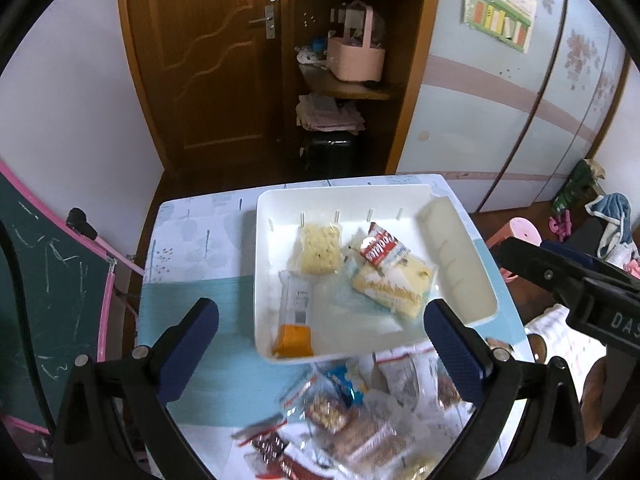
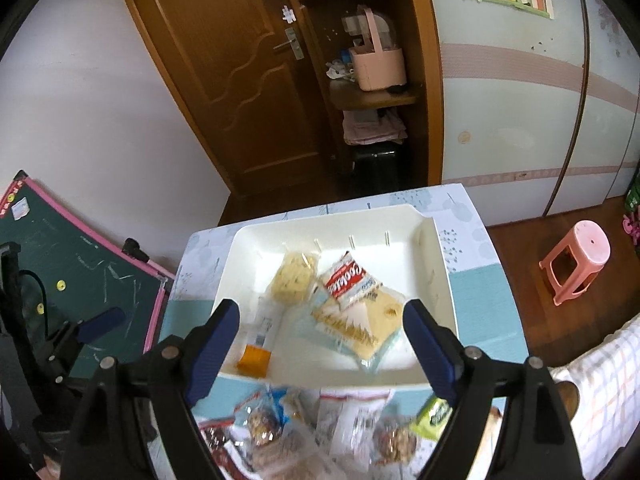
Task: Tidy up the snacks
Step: 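Withdraw both tools from the tray toward the remaining snacks, then grasp the brown chocolate wrapper with the left tool while the right tool grasps another yellow puff bag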
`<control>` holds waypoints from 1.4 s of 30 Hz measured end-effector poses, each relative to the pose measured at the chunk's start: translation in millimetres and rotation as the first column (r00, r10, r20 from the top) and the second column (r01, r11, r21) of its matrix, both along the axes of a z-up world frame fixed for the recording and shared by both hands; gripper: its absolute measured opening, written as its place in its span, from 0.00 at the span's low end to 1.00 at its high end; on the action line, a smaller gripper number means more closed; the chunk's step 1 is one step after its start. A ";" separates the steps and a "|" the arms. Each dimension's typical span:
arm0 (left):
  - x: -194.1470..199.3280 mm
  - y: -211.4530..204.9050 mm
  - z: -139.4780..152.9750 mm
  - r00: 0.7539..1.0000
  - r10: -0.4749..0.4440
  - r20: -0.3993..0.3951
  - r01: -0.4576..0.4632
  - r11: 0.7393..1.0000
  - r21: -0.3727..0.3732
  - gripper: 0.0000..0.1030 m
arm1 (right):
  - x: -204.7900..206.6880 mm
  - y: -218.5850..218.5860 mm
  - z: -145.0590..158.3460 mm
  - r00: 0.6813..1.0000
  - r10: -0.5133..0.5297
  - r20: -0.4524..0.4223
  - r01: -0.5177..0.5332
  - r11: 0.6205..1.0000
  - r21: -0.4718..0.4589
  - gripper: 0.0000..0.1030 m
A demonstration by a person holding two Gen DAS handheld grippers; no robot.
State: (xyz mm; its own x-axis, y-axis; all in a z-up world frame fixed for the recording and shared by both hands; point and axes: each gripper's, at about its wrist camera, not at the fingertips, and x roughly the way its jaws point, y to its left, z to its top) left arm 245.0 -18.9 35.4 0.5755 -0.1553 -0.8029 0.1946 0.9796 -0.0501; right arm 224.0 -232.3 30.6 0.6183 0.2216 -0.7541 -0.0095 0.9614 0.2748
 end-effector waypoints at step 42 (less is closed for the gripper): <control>-138.5 87.3 -191.4 0.940 0.242 -0.240 -0.267 0.960 -0.081 0.97 | -174.5 75.6 -218.4 0.917 0.245 -0.315 -0.307 0.937 -0.167 0.82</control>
State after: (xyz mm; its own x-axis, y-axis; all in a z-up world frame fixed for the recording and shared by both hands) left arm 106.5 68.4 -155.9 0.4136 -0.1227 -0.9022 -0.0896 0.9806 -0.1744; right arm 49.5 -156.7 -187.7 0.3072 0.1701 -0.9363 -0.2342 0.9671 0.0988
